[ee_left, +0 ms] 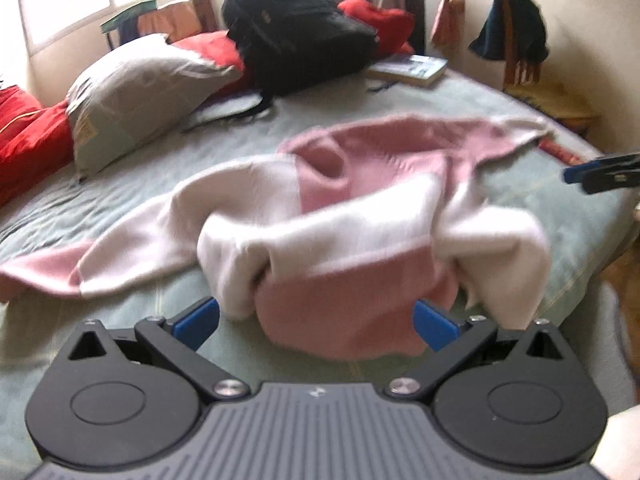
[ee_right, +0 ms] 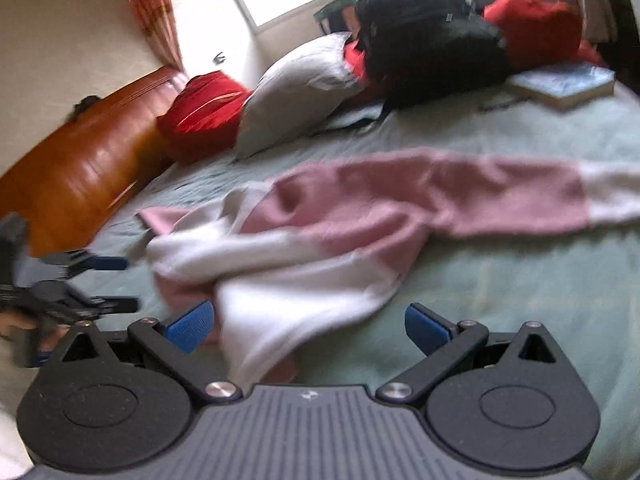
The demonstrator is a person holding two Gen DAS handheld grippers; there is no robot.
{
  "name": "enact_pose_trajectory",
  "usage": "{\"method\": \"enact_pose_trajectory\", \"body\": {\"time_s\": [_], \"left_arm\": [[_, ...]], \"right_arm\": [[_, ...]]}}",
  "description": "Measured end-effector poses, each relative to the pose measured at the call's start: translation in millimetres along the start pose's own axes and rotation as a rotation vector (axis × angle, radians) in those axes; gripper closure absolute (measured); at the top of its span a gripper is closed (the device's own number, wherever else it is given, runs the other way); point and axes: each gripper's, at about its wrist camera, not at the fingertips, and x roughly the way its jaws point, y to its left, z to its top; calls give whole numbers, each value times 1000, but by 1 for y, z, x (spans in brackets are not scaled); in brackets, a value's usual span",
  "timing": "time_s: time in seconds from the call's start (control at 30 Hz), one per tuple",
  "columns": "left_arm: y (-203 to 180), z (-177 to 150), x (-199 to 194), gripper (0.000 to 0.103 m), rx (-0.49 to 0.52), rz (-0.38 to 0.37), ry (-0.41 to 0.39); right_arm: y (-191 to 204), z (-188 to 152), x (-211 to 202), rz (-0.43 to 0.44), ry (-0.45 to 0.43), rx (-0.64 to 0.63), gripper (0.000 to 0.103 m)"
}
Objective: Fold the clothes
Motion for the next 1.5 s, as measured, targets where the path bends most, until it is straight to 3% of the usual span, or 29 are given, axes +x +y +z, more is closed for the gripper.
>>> {"method": "enact_pose_trajectory", "body": {"time_s": [0.13, 0.23, 0.33, 0.43, 0.5, 0.7, 0.77, 0.87, 0.93, 1.13, 1.37, 1.5], "left_arm": [[17, 26, 0, 1, -15, -54, -45], [32, 51, 15, 1, -11, -46, -47], [46, 79, 42, 1, 4, -35, -29], [70, 107, 80, 1, -52, -54, -13], [90, 124, 114, 1, -97, -16, 7], [131, 145, 218, 1, -144, 216, 145], [139, 139, 242, 1, -162, 197, 214], [148, 125, 270, 1, -190, 166, 299], [148, 112, 261, 1, -195, 152, 303], [144, 67, 216, 1, -176, 116, 328], [140, 28, 174, 1, -252, 137, 282], [144, 27, 160, 1, -301, 127, 257]], "right_arm": [[1, 46, 25, -73, -6, -54, 0], [-1, 83, 61, -165, 38, -85, 0], [-9, 119, 111, -280, 118, -78, 0], [-16, 146, 159, -391, 145, -86, 0], [-21, 164, 193, -468, 170, -81, 0], [-54, 187, 276, -614, 275, -6, 0], [-69, 187, 294, -659, 306, 22, 0], [-91, 184, 310, -636, 364, 107, 0], [-89, 175, 308, -584, 400, 116, 0], [-45, 134, 257, -493, 444, -83, 0], [-8, 76, 192, -510, 426, -230, 0], [5, 55, 173, -520, 417, -312, 0]]}}
